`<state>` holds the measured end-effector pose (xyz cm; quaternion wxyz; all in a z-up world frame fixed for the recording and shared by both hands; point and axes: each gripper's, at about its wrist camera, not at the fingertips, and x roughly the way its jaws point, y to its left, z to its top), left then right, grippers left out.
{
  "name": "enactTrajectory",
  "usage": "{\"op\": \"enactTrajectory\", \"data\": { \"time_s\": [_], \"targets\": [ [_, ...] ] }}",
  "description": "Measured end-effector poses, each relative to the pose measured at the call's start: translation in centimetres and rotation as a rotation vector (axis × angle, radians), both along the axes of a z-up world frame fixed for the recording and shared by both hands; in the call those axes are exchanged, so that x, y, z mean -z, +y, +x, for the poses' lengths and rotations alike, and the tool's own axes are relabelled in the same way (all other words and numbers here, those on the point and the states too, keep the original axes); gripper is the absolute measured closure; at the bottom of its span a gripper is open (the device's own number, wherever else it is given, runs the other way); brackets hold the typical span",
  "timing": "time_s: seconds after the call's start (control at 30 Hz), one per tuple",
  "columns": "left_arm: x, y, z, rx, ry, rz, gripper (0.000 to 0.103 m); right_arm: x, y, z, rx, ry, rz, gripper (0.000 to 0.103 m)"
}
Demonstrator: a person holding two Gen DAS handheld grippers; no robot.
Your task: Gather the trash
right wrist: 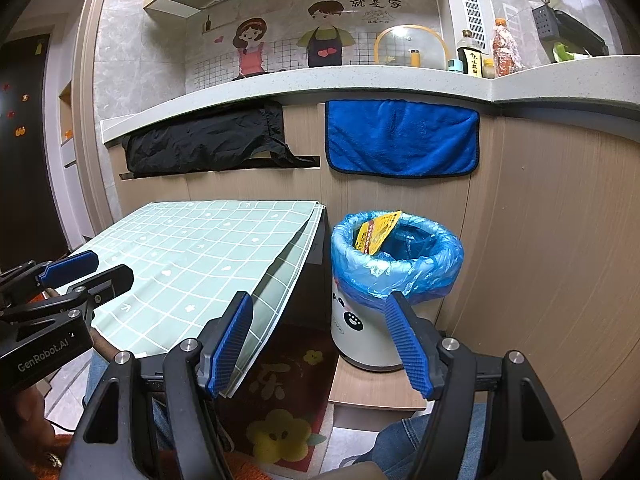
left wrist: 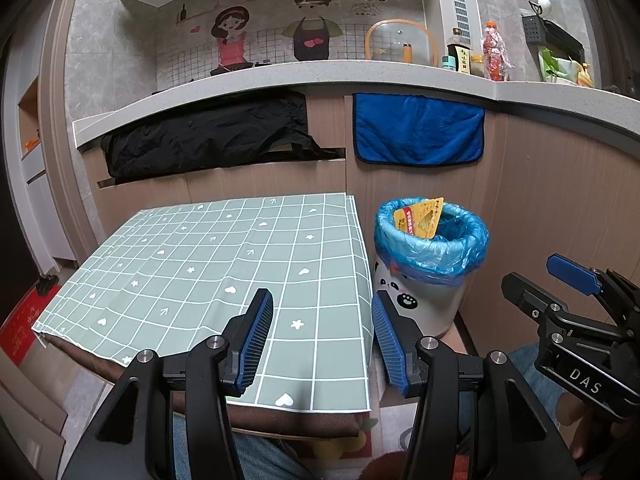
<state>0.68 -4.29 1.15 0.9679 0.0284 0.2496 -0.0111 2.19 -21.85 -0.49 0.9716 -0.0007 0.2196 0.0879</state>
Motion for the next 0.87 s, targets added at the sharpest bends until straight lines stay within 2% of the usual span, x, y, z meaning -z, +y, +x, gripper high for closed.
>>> {"op": "enactTrajectory", "data": {
  "time_s": [0.87],
  "targets": [
    [-0.04,0.11,-0.29,0.024,-0.006,0.002,0.051,-0.3,0.09,-0.27,0.016,-0.002,-0.004,0.036]
  ]
}}
